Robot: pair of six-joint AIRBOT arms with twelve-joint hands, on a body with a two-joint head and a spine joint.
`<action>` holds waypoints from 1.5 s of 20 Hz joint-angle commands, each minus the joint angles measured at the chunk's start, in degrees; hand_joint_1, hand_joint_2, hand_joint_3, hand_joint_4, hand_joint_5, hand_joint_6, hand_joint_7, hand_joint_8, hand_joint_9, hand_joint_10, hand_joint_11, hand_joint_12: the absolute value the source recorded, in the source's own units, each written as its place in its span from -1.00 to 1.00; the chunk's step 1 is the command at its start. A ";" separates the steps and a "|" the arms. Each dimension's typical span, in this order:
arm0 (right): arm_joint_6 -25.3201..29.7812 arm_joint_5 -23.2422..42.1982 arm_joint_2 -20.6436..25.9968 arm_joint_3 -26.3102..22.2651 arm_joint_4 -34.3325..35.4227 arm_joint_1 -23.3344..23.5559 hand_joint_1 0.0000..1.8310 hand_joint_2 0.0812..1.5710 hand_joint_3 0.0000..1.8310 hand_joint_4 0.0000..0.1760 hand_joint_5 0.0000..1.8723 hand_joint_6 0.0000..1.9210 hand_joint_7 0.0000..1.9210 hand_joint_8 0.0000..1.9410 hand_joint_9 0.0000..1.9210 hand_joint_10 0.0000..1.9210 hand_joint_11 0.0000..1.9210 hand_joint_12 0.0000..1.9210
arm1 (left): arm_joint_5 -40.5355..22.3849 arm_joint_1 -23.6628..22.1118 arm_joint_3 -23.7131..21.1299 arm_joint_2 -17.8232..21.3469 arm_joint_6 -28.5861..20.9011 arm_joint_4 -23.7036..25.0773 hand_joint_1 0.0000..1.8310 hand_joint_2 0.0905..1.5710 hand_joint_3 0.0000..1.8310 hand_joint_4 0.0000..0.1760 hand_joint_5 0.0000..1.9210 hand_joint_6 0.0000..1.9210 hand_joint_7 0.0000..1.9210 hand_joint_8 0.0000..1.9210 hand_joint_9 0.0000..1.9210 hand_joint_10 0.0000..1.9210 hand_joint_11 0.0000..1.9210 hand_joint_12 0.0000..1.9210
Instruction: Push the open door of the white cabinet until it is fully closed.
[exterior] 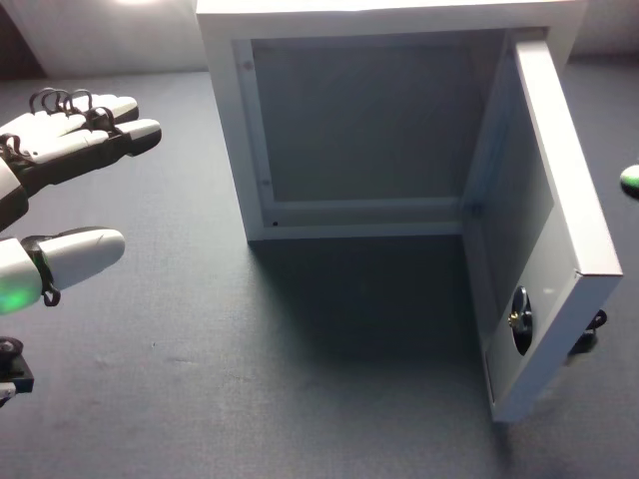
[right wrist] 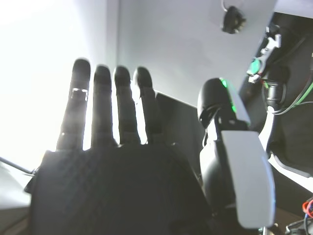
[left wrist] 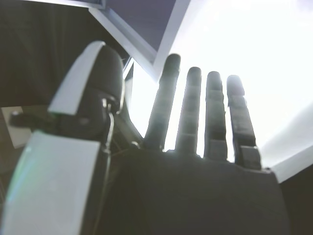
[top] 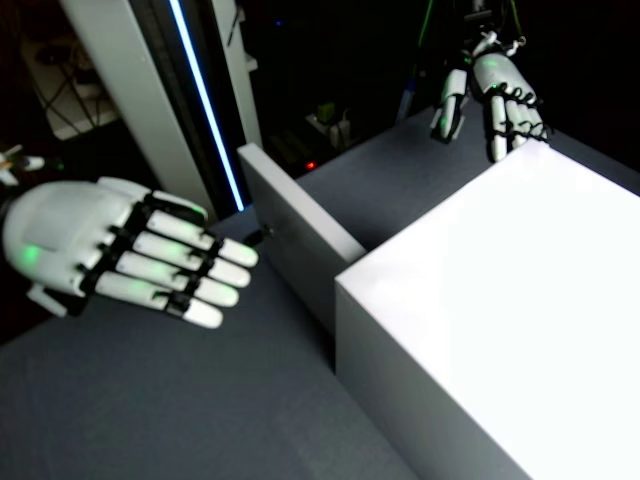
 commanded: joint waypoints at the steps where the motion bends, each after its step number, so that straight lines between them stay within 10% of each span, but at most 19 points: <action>1: 0.72 6.57 0.13 -0.07 0.04 1.00 -0.67 0.71 -0.99 -1.00 -0.63 -0.99 -0.70 -0.99 -0.70 -0.98 -1.00 -0.03 | -6.94 -0.24 0.31 0.21 -0.39 -2.00 -0.74 0.83 -1.00 -1.00 -0.81 -1.00 -0.96 -1.00 -1.00 -1.00 -1.00 -0.92; 30: 6.83 -7.24 -12.24 6.02 -17.21 20.89 -0.72 0.76 -1.00 -1.00 -0.63 -1.00 -0.64 -1.00 -0.61 -0.98 -1.00 0.33 | -9.10 2.16 0.09 0.31 -0.26 -4.62 -0.74 0.82 -1.00 -1.00 -0.83 -1.00 -0.97 -1.00 -1.00 -1.00 -0.98 -0.99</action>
